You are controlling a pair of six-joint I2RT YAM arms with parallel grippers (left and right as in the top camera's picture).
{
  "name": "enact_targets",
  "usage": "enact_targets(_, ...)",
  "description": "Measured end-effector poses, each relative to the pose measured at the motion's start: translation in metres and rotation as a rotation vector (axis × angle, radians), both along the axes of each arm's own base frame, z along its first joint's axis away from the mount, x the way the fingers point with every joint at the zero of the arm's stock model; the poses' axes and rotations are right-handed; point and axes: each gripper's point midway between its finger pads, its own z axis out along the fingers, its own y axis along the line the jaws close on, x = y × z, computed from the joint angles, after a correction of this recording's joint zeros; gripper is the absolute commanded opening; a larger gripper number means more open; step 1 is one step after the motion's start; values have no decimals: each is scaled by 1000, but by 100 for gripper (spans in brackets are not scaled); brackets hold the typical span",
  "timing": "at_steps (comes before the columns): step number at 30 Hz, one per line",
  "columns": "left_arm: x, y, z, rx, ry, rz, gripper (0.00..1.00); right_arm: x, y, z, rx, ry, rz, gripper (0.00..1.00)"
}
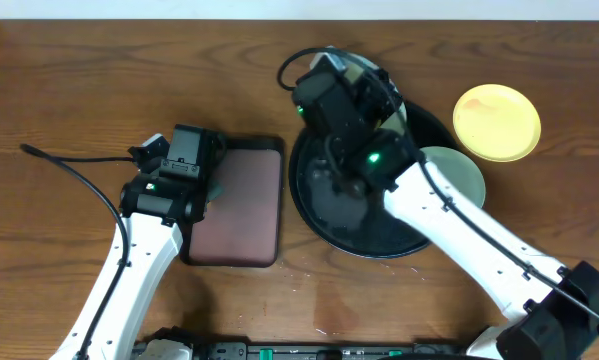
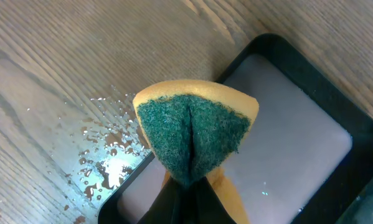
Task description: Clean dirty plates on tray and stack at the side
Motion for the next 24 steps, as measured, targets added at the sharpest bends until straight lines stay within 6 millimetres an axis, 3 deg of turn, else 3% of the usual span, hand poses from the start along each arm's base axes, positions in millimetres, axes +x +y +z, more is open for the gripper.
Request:
enact_targets(3, 0, 0, 0, 0, 1, 0, 7, 12, -27, -25, 139, 90, -31, 1)
enact_targets(6, 0, 0, 0, 0, 1, 0, 8, 27, -72, -58, 416, 220, -100, 1)
enact_targets(7, 0, 0, -1, 0, 1, 0, 7, 29, -77, -61, 449, 230, -109, 1)
enact_targets(9, 0, 0, -1, 0, 1, 0, 8, 37, -107, -73, 673, 289, -141, 1)
enact_targets(13, 0, 0, 0, 0, 1, 0, 8, 43, -169, -77, 1011, 298, -235, 1)
enact_targets(19, 0, 0, 0, 0, 1, 0, 7, 25, -290, -85, 1314, 175, -525, 1)
enact_targets(24, 0, 0, 0, 0, 1, 0, 8, -1, -357, -119, 1404, 76, -813, 2)
